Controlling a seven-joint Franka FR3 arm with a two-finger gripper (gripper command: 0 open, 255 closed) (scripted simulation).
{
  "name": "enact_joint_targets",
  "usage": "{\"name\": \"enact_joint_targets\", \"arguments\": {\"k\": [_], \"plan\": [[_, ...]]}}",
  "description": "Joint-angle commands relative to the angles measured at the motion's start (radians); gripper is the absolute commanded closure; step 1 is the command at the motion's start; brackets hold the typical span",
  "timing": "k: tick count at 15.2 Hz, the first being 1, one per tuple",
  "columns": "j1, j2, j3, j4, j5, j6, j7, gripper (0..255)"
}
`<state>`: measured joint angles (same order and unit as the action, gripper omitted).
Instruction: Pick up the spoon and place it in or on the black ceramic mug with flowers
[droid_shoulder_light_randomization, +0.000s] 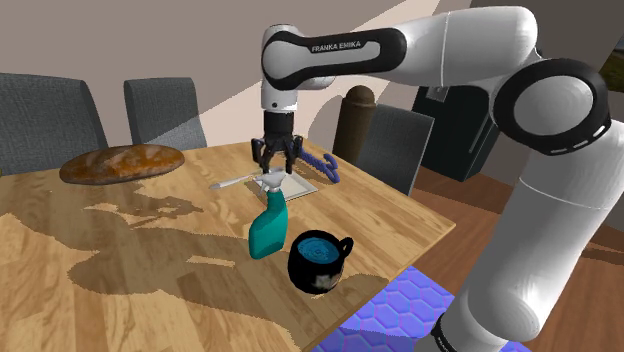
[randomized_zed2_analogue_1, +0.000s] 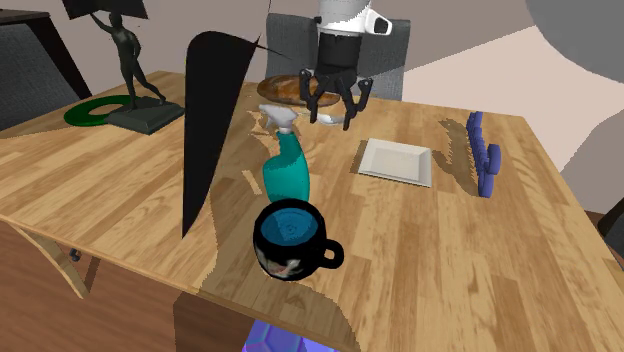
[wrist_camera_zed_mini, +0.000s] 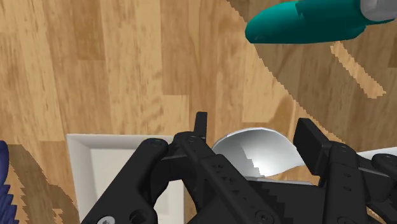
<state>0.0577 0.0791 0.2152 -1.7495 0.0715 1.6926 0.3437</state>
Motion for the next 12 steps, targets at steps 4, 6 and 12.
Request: {"name": "enact_joint_targets", "arguments": {"k": [4,6,12], "plan": [[-0.010,-0.211,-0.010,-0.243,0.041,0.033,-0.036,255],[-0.011,-0.293,-0.017,-0.327,0.055,0.035,-0.050,255],[-0.003,-0.542,-0.042,-0.549,0.085,0.006,-0.087,255]]}}
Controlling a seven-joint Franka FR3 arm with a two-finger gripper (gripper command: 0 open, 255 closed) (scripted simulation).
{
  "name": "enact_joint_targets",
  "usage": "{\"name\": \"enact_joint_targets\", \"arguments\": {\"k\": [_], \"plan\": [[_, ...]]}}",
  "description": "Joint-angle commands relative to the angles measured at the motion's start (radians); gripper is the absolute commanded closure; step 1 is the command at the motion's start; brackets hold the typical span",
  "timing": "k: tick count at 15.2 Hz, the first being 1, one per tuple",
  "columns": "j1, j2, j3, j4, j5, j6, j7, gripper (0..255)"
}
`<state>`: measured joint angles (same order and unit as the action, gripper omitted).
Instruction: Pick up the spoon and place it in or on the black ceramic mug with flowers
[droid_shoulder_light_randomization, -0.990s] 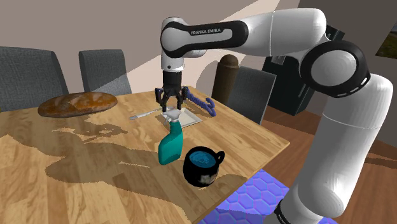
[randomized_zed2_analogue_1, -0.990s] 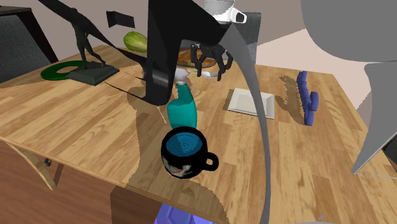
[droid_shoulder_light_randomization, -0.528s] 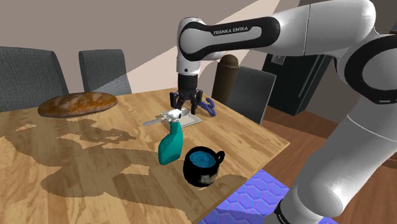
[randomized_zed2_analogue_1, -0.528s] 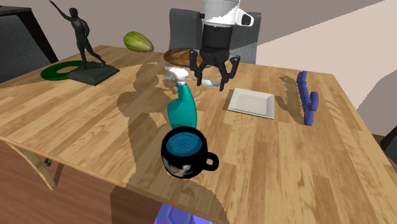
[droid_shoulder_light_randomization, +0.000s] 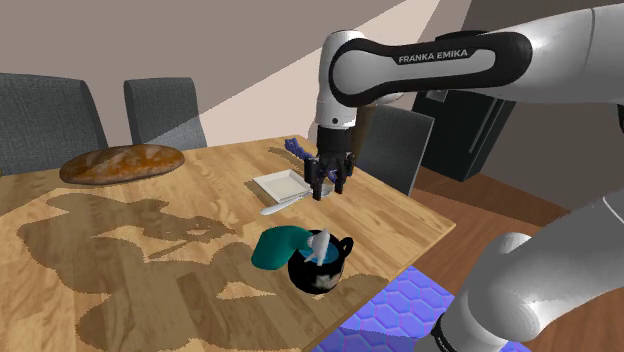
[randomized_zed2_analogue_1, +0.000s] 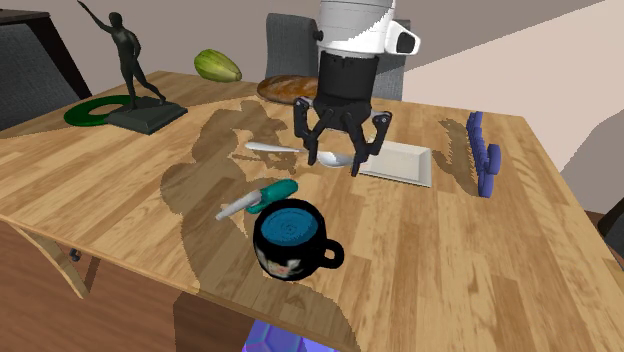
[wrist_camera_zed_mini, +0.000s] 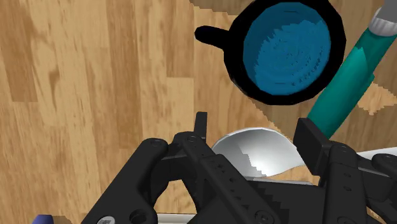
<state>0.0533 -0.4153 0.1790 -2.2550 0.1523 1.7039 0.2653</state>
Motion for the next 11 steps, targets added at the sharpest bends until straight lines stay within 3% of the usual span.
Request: {"name": "enact_joint_targets", "arguments": {"k": [1,5,11], "plan": [[0.003,-0.090,-0.011,-0.076,0.007,-0.015,-0.014,255],[0.013,-0.270,-0.033,-0.202,0.014,-0.071,-0.031,255],[0.016,-0.266,-0.026,-0.280,0.021,0.010,-0.037,255]]}}
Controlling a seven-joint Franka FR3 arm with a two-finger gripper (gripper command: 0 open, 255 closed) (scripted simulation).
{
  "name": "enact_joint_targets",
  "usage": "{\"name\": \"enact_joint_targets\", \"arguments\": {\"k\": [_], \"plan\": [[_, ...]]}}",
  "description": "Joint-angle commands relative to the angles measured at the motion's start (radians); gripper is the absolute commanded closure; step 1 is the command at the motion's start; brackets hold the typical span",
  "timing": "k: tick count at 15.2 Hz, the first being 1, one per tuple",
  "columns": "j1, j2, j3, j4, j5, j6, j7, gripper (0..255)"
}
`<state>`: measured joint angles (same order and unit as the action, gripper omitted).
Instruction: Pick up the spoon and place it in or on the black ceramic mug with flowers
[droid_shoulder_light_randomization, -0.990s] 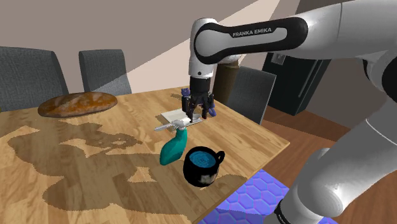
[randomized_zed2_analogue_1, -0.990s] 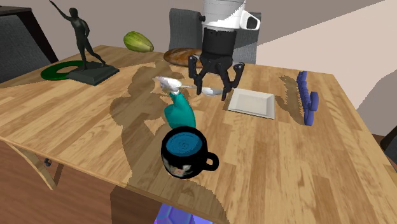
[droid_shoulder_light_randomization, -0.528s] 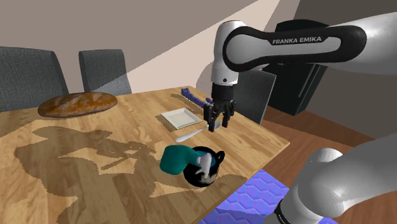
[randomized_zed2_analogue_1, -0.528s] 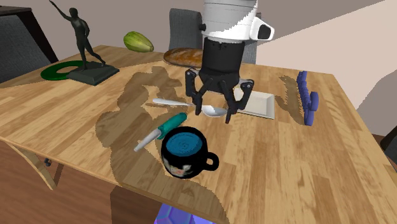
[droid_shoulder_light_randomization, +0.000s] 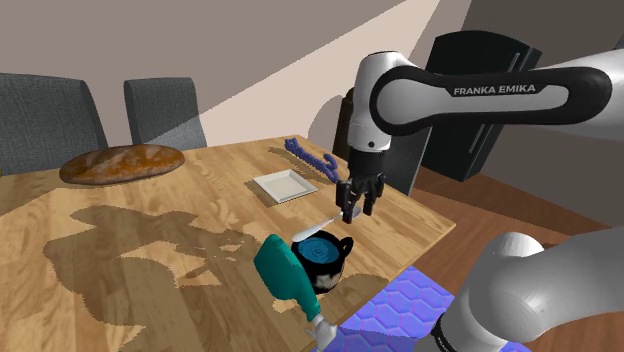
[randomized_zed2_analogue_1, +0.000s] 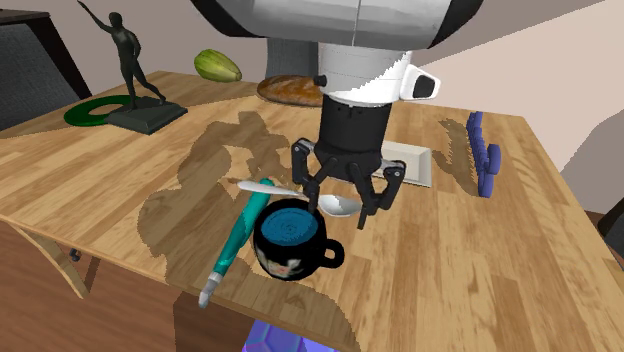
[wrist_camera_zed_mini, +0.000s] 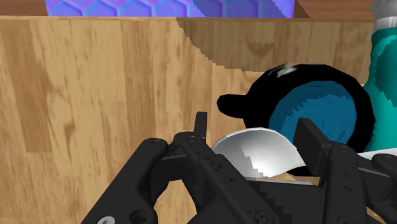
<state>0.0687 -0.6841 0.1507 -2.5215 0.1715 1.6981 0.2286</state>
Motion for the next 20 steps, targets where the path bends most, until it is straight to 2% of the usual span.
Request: {"name": "enact_joint_targets", "arguments": {"k": [1,9,17,18,20], "plan": [[0.001,0.004,0.004,-0.025,0.003,0.030,-0.001,255],[0.004,0.028,0.016,-0.118,0.014,0.146,-0.010,255],[0.004,0.028,0.016,-0.118,0.014,0.145,-0.010,255],[0.004,0.028,0.016,-0.118,0.014,0.145,-0.010,0],[0.004,0.028,0.016,-0.118,0.014,0.145,-0.010,0]]}}
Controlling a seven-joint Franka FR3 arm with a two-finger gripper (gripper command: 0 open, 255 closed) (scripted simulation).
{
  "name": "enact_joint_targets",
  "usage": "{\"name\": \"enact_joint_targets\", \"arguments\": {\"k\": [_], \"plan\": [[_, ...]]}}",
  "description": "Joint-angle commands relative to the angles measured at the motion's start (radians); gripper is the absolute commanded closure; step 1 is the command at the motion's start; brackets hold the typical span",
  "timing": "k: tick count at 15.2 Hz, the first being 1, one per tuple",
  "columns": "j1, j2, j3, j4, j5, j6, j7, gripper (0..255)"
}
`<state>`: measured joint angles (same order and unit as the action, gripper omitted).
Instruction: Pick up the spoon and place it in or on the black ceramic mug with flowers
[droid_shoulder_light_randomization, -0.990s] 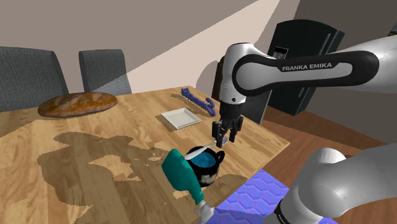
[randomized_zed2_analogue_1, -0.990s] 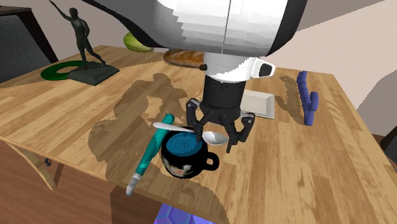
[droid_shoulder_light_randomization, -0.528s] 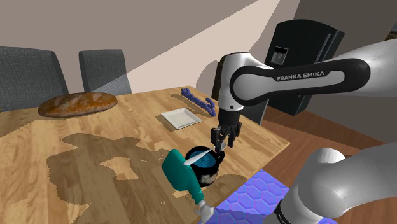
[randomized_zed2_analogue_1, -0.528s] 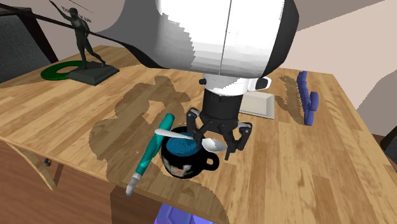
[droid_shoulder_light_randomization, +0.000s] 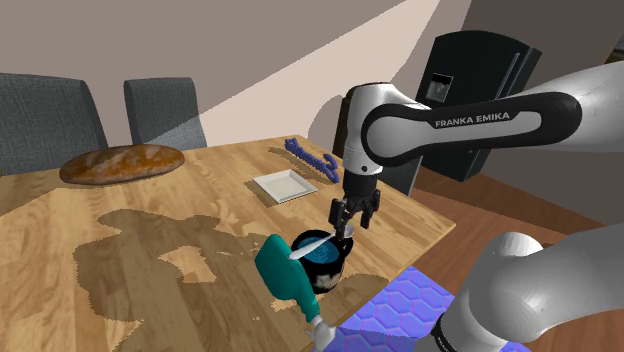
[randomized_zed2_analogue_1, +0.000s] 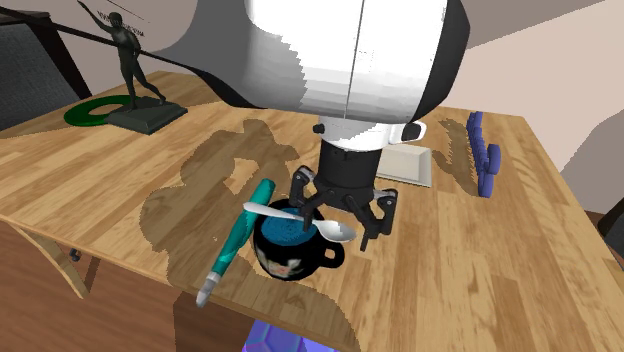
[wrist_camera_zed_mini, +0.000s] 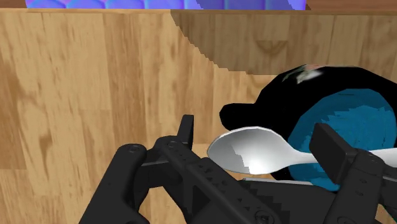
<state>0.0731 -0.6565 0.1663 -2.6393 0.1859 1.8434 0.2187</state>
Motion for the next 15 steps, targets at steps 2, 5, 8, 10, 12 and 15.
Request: {"name": "enact_joint_targets", "arguments": {"k": [2,5,8,10,12,15], "plan": [[0.000,0.000,0.000,0.000,0.000,0.000,0.000,0],[-0.006,-0.004,-0.010,0.064,-0.010,-0.068,0.002,0],[-0.010,-0.001,-0.018,0.125,-0.019,-0.127,0.004,0],[-0.010,-0.001,-0.018,0.125,-0.019,-0.127,0.004,0],[-0.010,-0.001,-0.018,0.125,-0.019,-0.127,0.004,0],[-0.010,-0.001,-0.018,0.125,-0.019,-0.127,0.004,0]]}}
